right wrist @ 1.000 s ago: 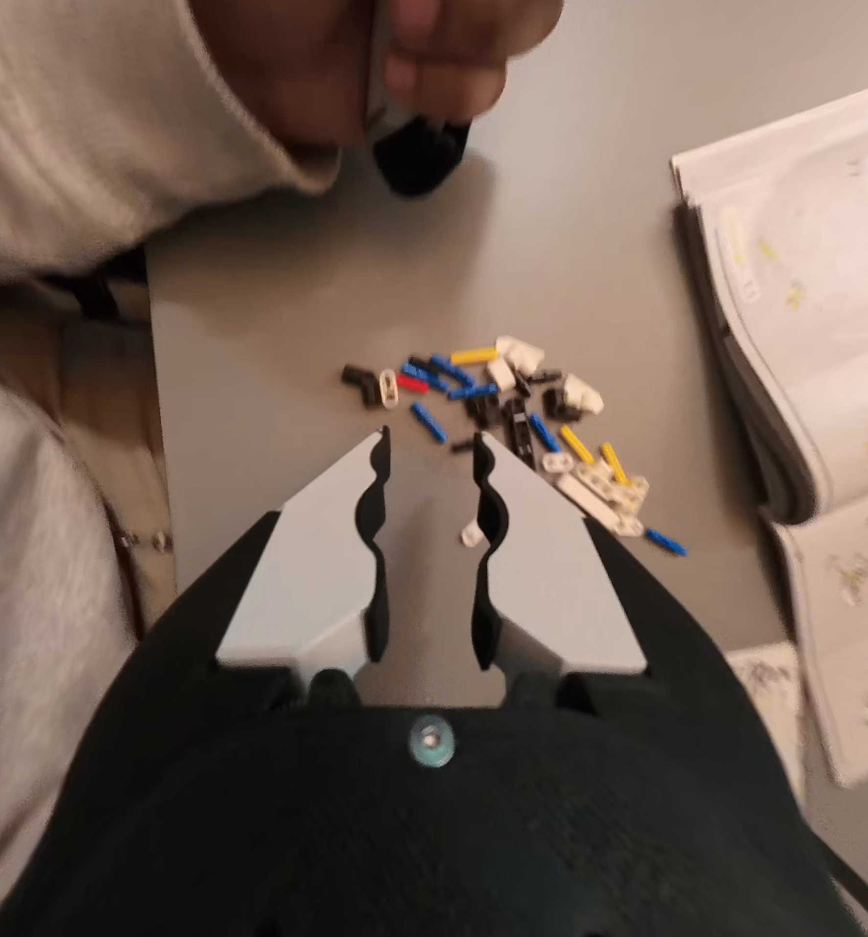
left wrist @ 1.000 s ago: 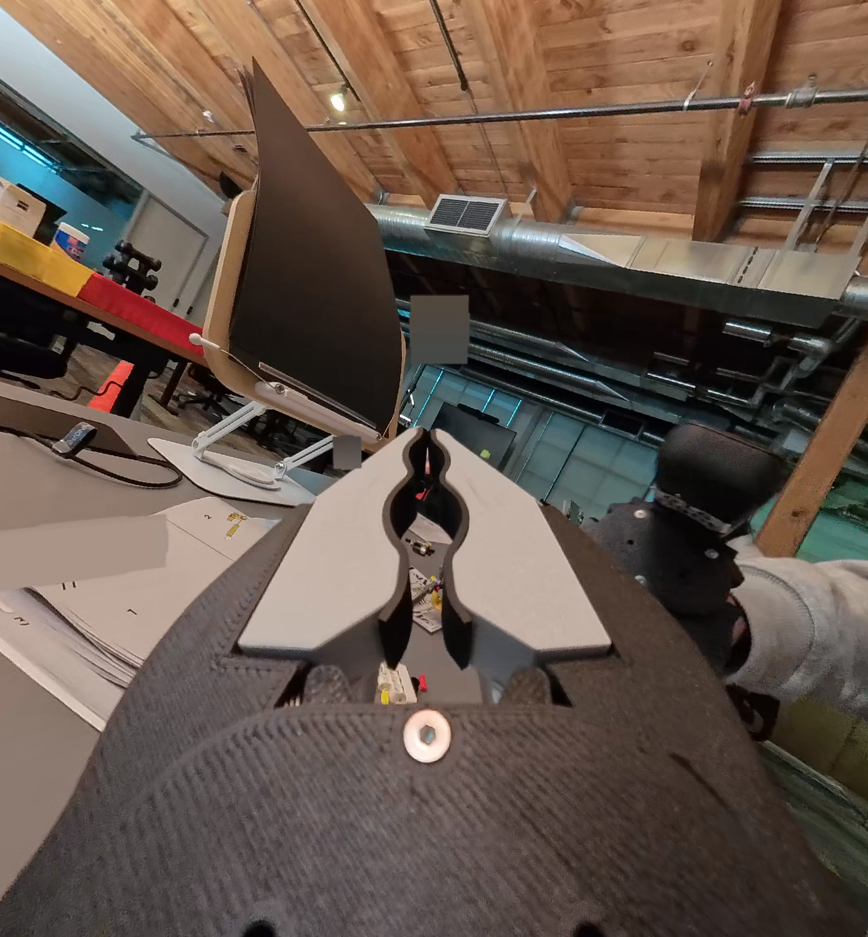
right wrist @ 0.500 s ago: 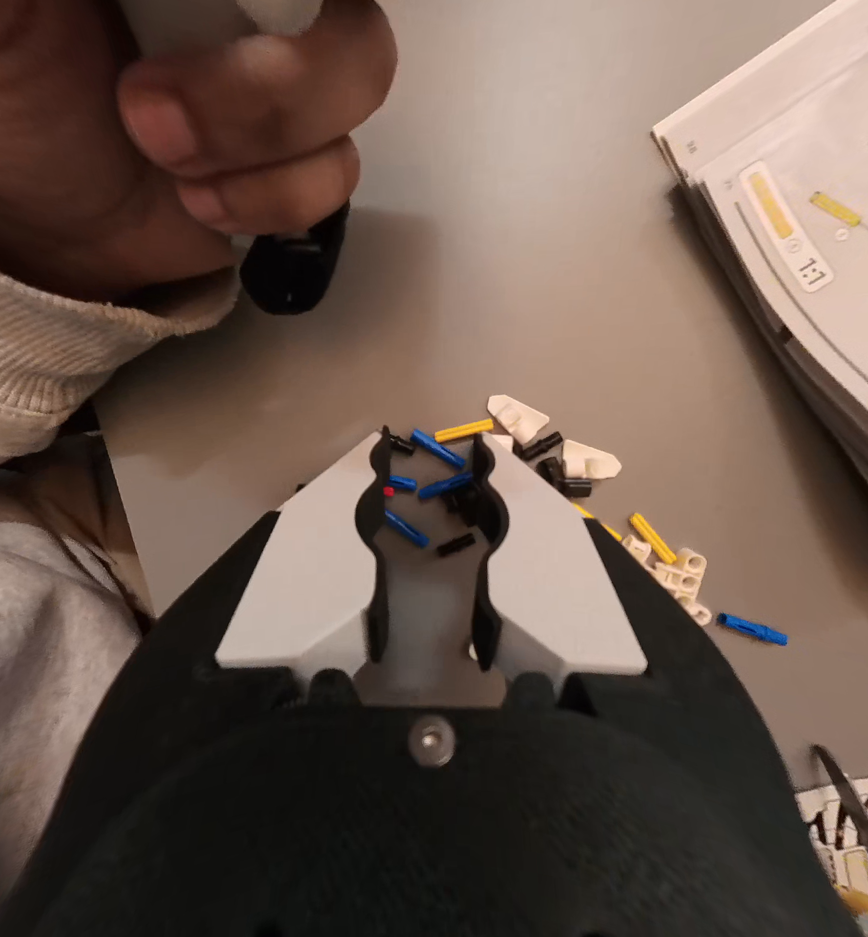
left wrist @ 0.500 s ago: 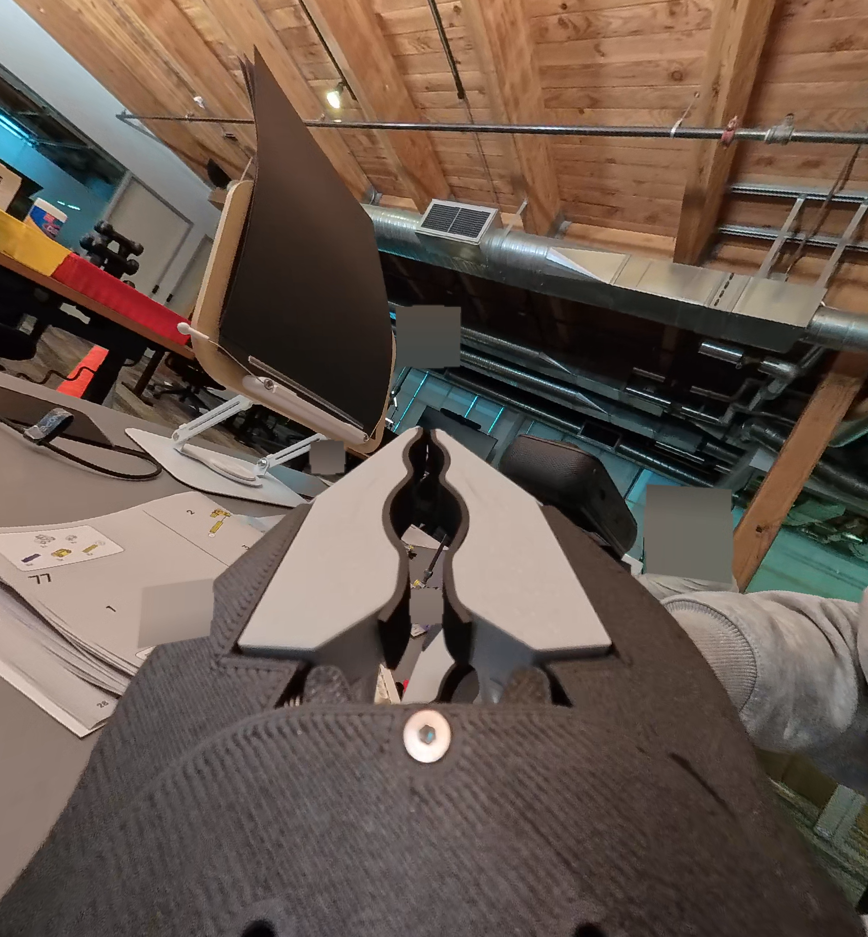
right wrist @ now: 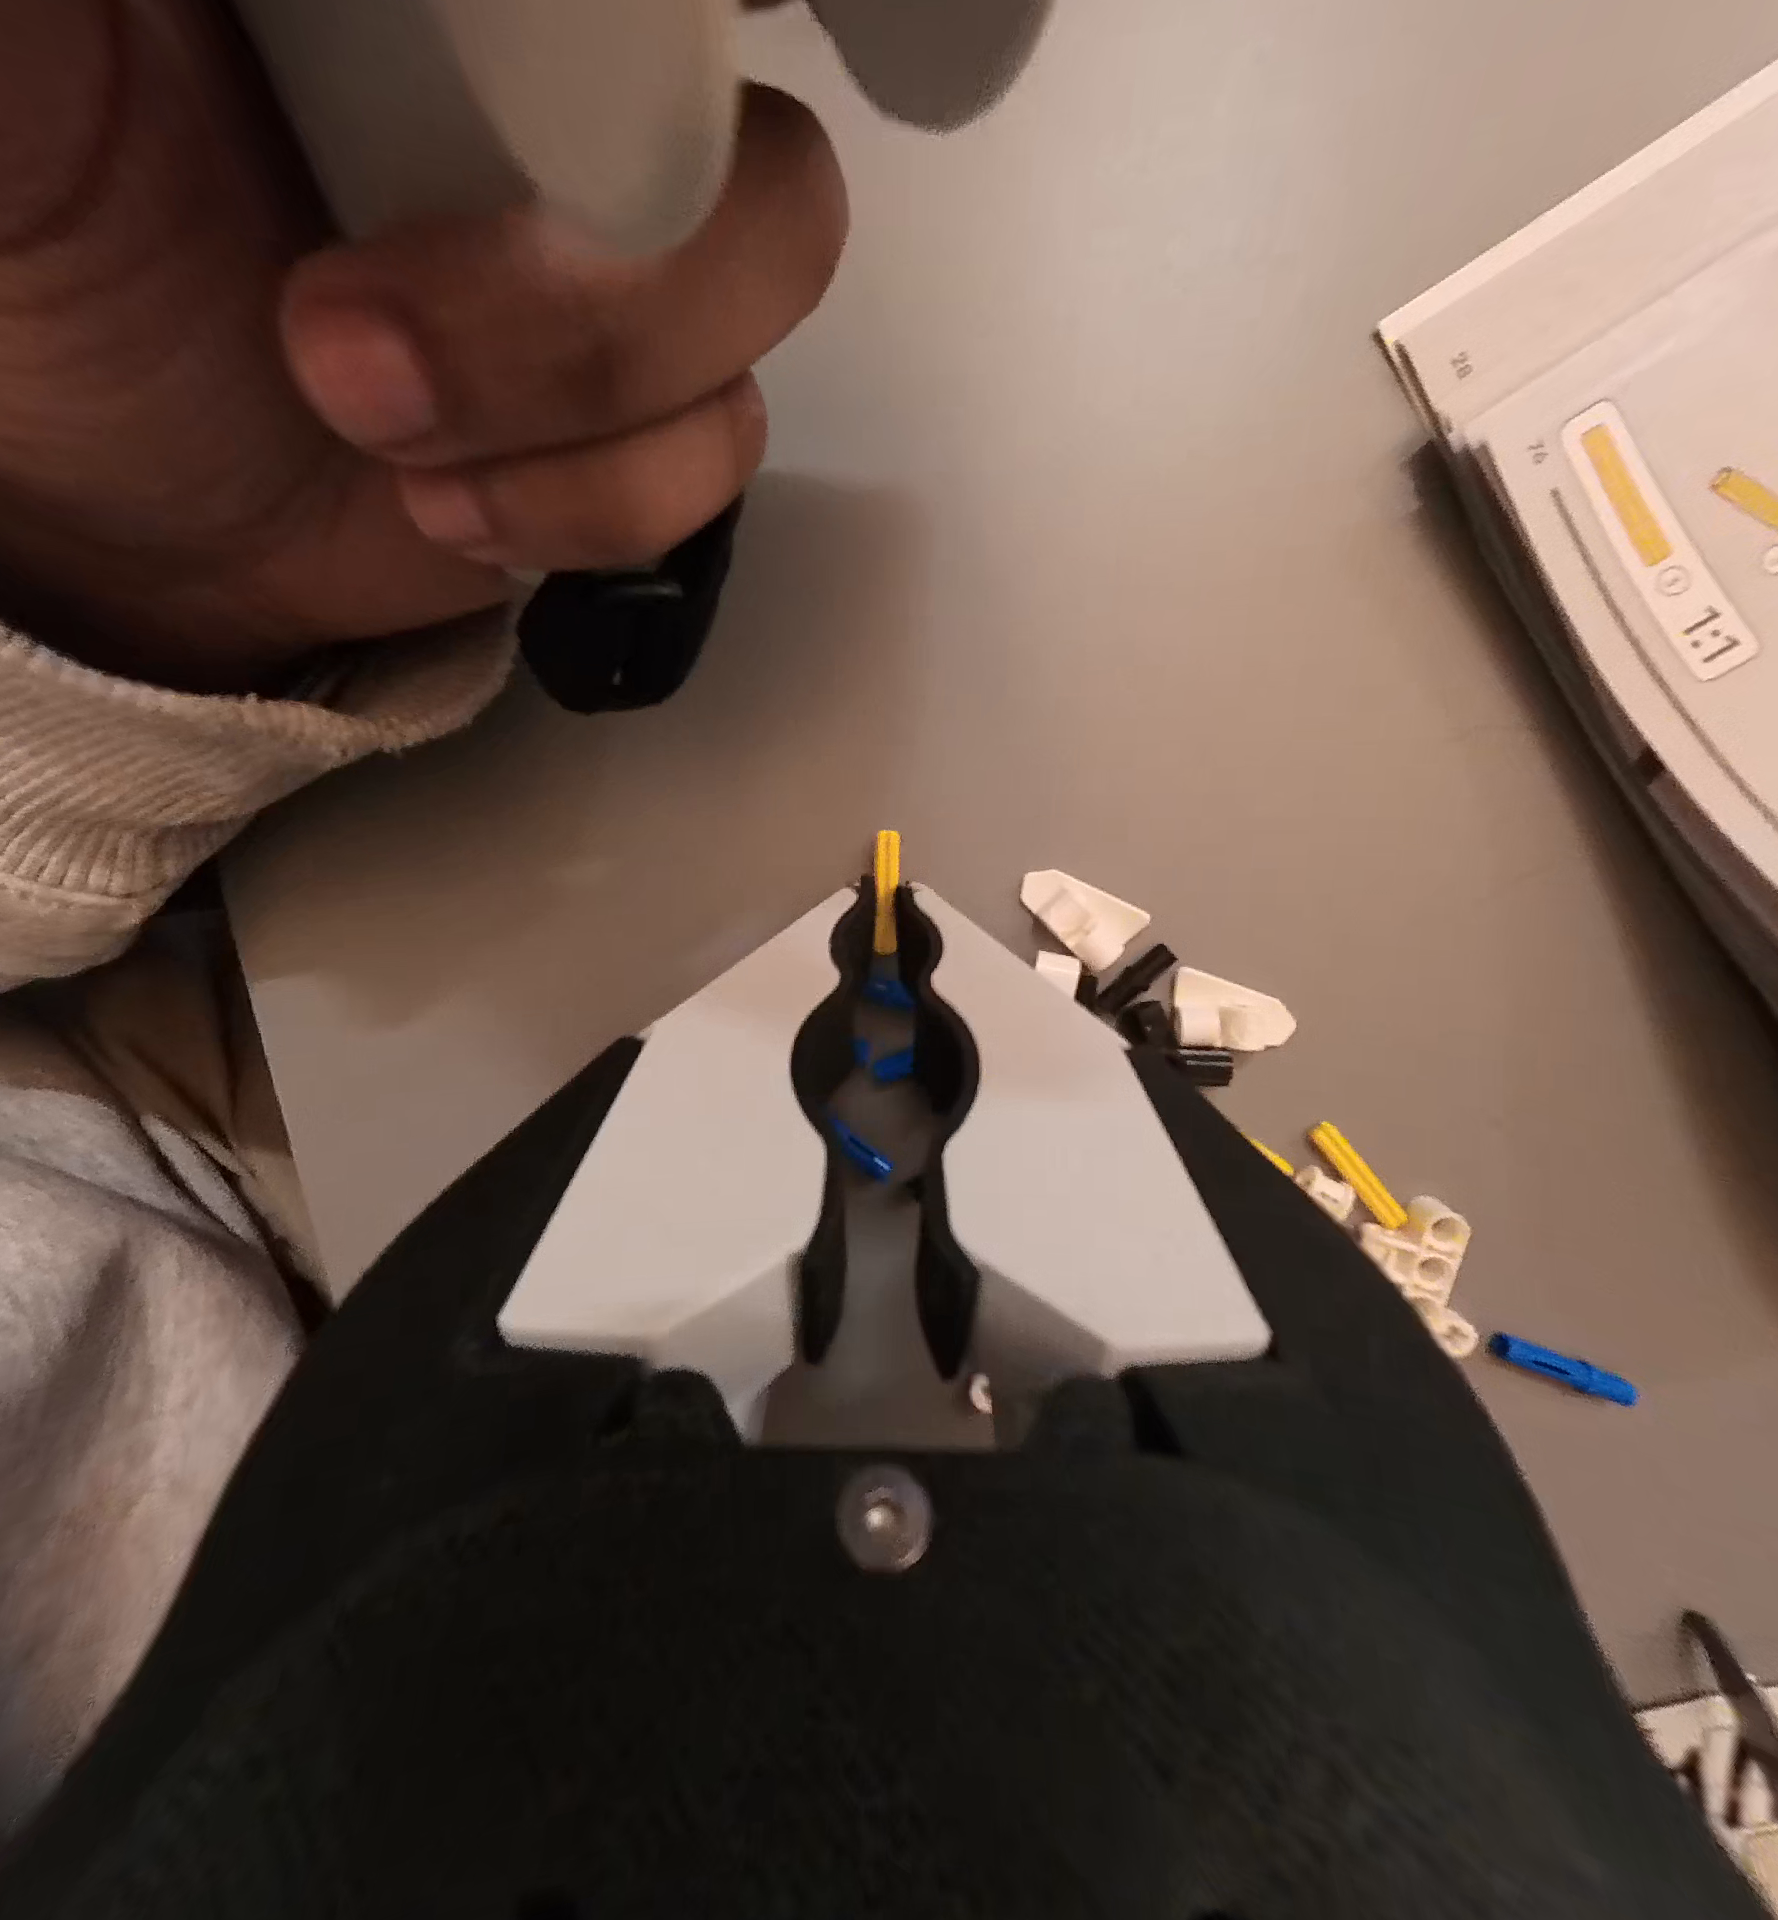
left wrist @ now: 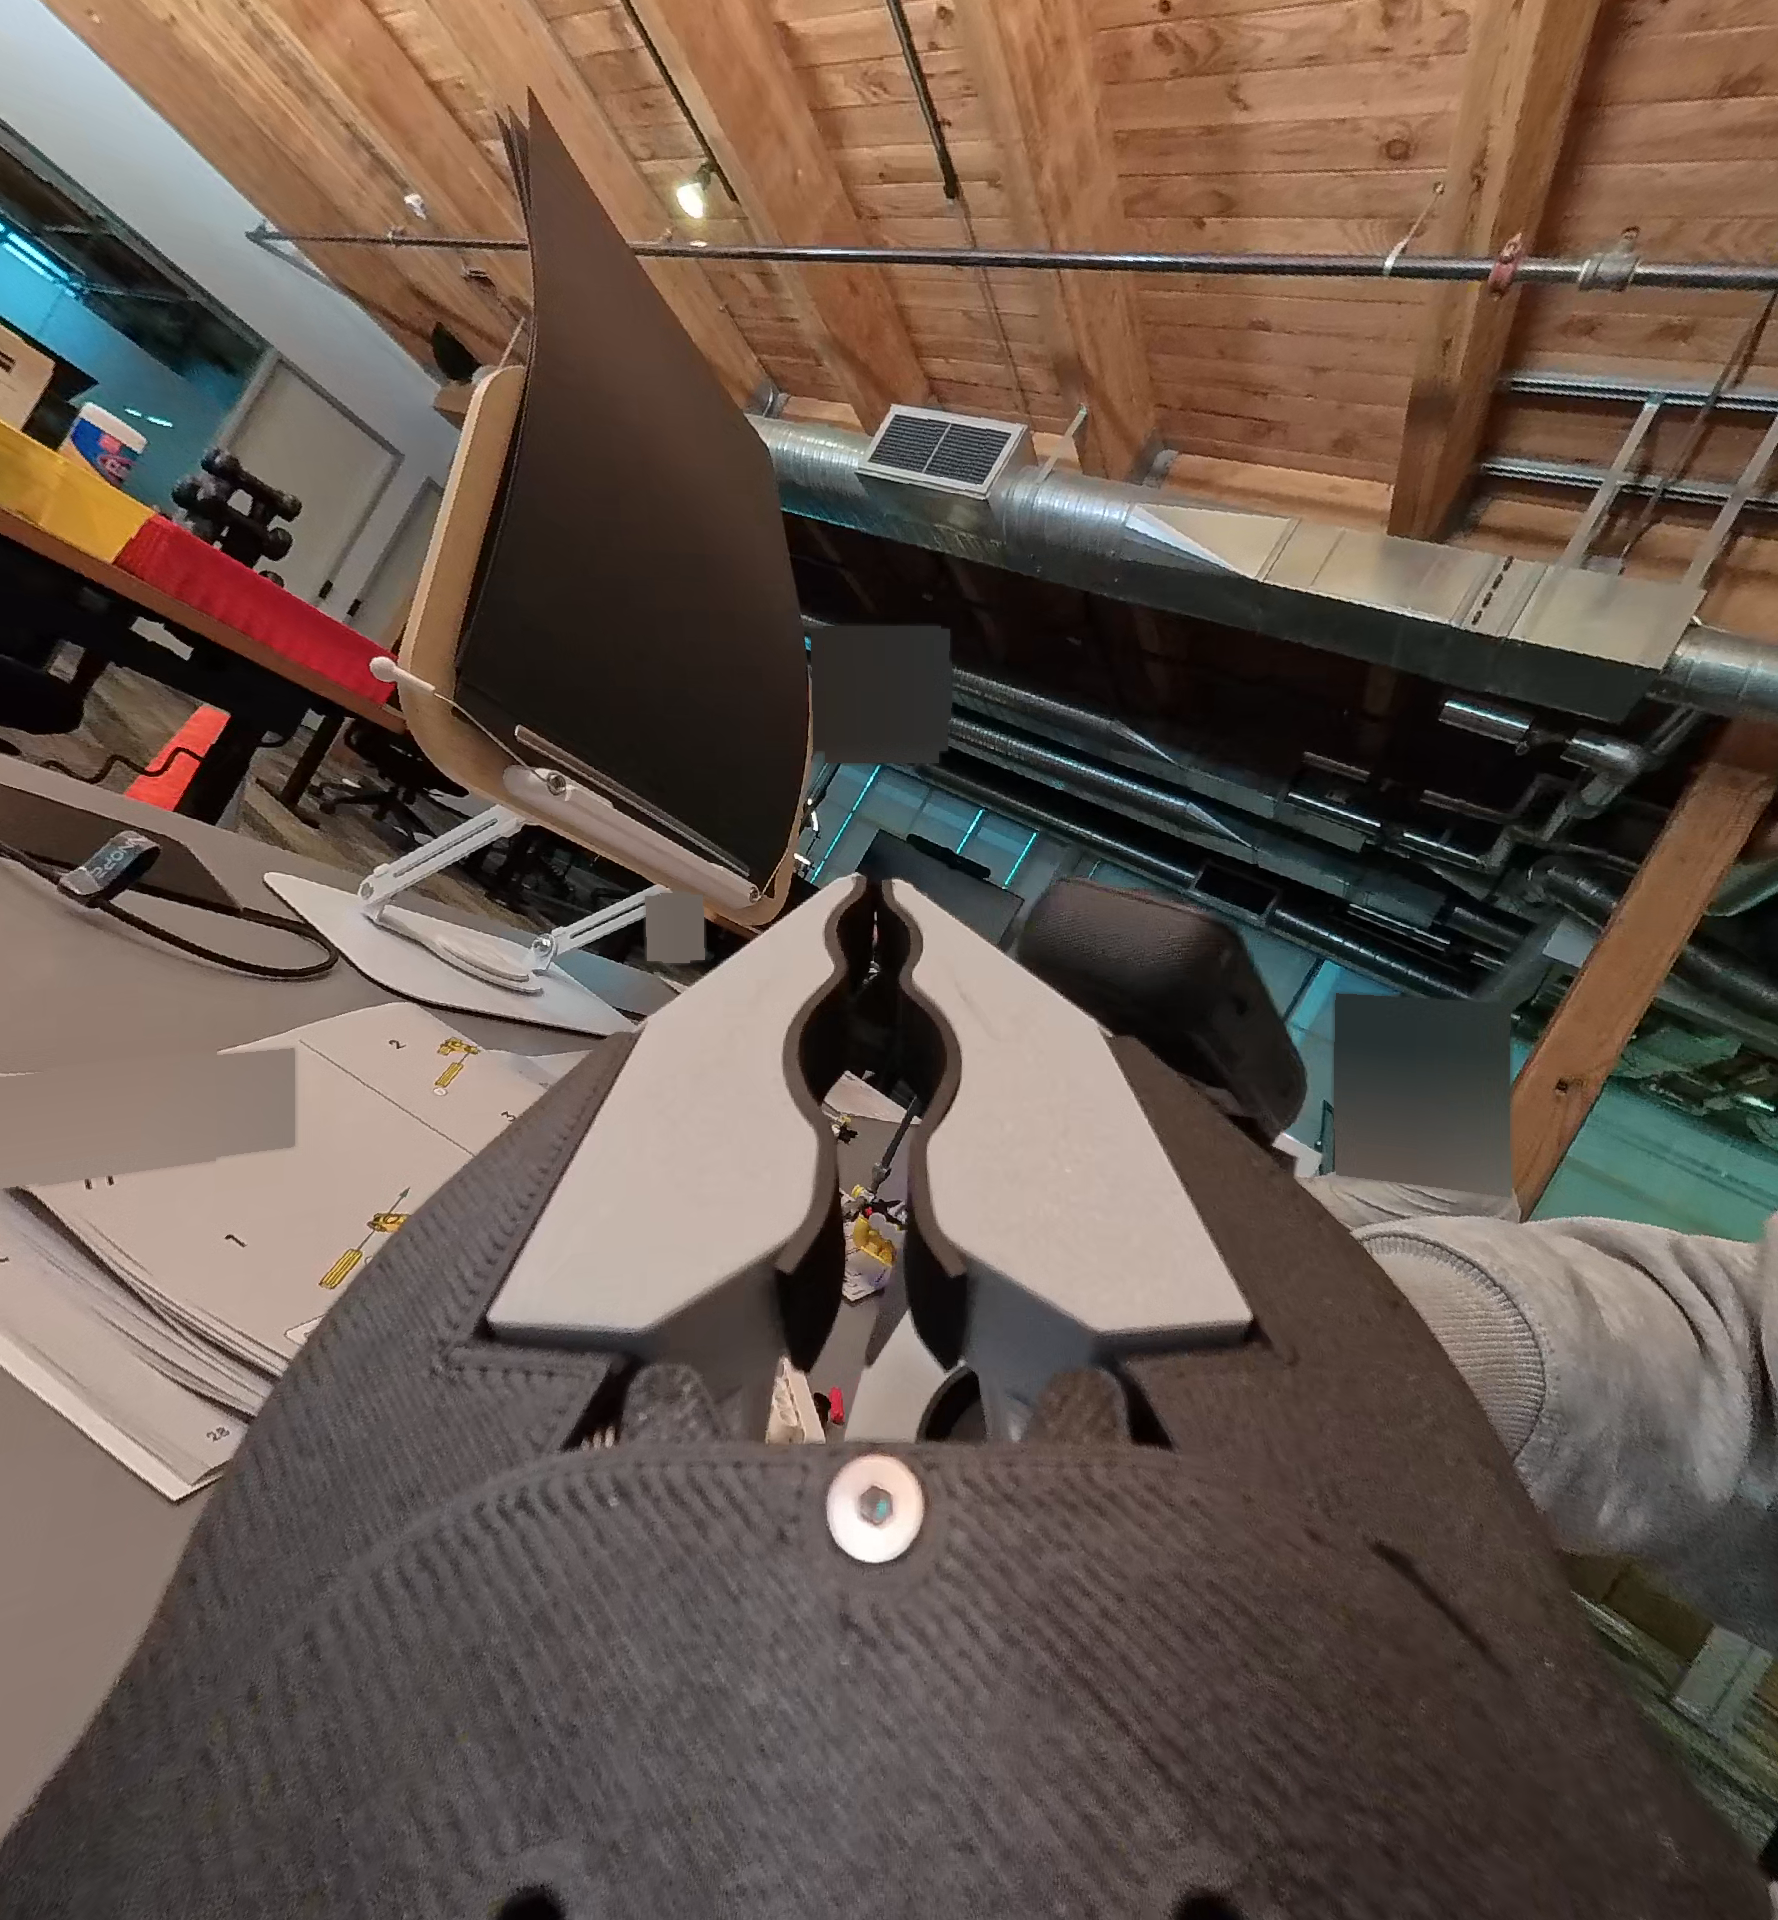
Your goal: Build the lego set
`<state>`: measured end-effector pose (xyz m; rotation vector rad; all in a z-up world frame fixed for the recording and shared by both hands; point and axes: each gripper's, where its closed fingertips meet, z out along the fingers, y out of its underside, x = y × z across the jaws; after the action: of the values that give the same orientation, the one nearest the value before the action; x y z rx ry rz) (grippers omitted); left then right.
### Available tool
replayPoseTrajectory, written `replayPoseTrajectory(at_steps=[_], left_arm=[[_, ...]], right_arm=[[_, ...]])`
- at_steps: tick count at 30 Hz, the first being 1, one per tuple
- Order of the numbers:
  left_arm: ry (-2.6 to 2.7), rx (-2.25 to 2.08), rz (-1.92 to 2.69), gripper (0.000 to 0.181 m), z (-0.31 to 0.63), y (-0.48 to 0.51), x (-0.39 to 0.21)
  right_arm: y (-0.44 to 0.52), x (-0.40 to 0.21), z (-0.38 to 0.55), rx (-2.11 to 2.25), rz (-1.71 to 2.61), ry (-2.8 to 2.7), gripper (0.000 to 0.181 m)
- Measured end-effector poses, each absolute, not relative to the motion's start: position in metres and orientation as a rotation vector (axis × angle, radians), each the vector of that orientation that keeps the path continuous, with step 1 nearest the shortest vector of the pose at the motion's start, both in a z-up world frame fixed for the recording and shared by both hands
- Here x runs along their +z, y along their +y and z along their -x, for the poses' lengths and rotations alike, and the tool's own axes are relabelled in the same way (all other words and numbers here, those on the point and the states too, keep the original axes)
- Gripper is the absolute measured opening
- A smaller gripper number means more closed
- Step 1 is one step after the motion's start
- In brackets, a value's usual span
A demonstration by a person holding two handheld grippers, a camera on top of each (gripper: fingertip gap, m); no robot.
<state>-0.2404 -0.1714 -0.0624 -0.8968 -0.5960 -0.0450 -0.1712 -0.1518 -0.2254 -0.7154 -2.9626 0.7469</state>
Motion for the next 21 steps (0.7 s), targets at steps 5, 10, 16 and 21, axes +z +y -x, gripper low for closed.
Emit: replayPoseTrajectory(at_steps=[5, 10, 16, 21], left_arm=[[-0.582, -0.086, 0.906, 0.000, 0.237, -0.166, -0.062], [-0.517, -0.395, 1.043, 0.016, 0.216, -0.124, -0.075], [-0.385, -0.625, 1.084, 0.019, 0.182, -0.100, -0.073], [-0.314, -0.721, 0.997, 0.012, 0.173, -0.110, -0.060]], right_arm=[[-0.138, -0.179, 0.183, 0.853, 0.549, -2.738, 0.001], [-0.098, -0.118, 0.196, 0.814, 0.434, -2.414, 0.002], [-0.083, -0.085, 0.184, 0.737, 0.257, -2.216, 0.001], [-0.092, -0.080, 0.174, 0.647, 0.116, -2.125, 0.001]])
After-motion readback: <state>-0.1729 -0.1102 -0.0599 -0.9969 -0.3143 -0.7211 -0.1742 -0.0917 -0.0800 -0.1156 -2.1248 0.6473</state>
